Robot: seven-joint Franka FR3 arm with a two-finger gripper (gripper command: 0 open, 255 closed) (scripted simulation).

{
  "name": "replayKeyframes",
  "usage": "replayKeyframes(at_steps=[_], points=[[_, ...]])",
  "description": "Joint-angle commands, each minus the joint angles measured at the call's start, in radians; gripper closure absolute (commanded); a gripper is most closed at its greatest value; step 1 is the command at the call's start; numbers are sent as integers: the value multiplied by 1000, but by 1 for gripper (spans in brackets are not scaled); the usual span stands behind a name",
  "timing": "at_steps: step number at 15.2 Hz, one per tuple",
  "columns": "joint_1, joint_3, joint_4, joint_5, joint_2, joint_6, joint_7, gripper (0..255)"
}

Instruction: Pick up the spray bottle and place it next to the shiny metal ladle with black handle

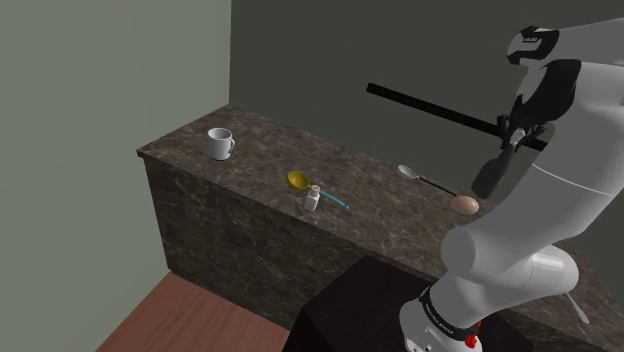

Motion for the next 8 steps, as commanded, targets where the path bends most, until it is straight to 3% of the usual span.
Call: replayKeyframes(at_steps=[1, 8], points=[[3, 1, -42, -2, -10, 34, 4, 255], [7, 3, -147, -2, -18, 130, 16, 255]])
